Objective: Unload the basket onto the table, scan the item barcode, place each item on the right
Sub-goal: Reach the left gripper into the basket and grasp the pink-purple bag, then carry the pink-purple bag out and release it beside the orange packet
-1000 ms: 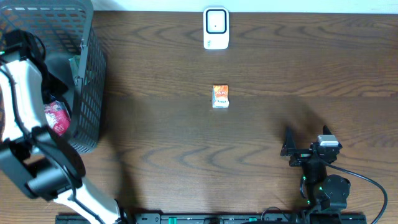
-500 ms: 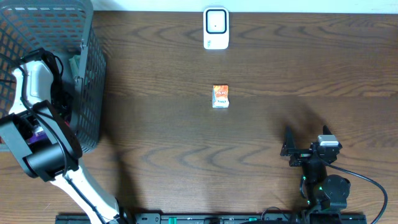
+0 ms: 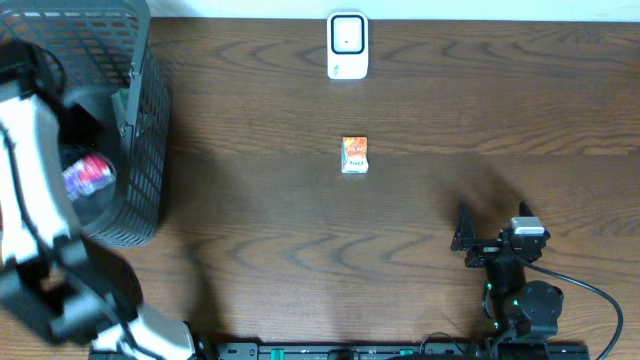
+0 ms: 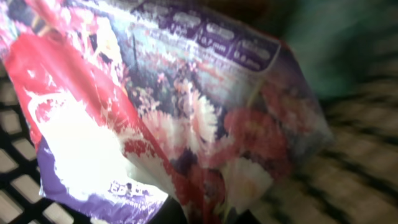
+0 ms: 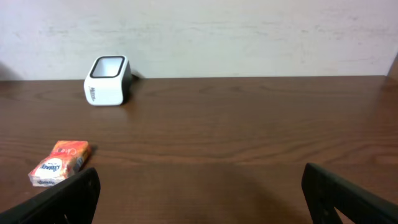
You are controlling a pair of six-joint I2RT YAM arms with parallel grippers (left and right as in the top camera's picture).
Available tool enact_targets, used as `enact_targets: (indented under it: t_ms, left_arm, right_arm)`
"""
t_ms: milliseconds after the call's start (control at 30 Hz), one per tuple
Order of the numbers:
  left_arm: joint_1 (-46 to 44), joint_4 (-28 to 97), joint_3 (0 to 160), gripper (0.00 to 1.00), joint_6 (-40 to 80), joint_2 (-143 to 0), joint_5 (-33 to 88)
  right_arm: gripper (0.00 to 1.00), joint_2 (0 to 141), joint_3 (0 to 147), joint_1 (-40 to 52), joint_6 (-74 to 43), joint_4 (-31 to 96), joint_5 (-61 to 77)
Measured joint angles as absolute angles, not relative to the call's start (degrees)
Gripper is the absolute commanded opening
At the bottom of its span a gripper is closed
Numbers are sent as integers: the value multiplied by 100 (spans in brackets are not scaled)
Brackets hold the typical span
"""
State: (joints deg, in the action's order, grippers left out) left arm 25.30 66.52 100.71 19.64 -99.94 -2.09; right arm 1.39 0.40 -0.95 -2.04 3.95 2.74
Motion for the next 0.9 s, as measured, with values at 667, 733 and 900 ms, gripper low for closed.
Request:
enact_targets:
  t_ms: [667, 733, 900]
  left_arm:
    - [1155, 5092, 10208, 7, 1691, -7067, 2515]
    - [558, 5083, 10154, 7, 1634, -7201, 2692]
    - [-794, 5122, 9797, 7, 1509, -7793, 2294]
  right_arm:
    - [99, 139, 40, -95, -202, 395, 274]
    - [99, 139, 40, -95, -204, 395, 274]
    - [99, 139, 40, -95, -204, 395, 274]
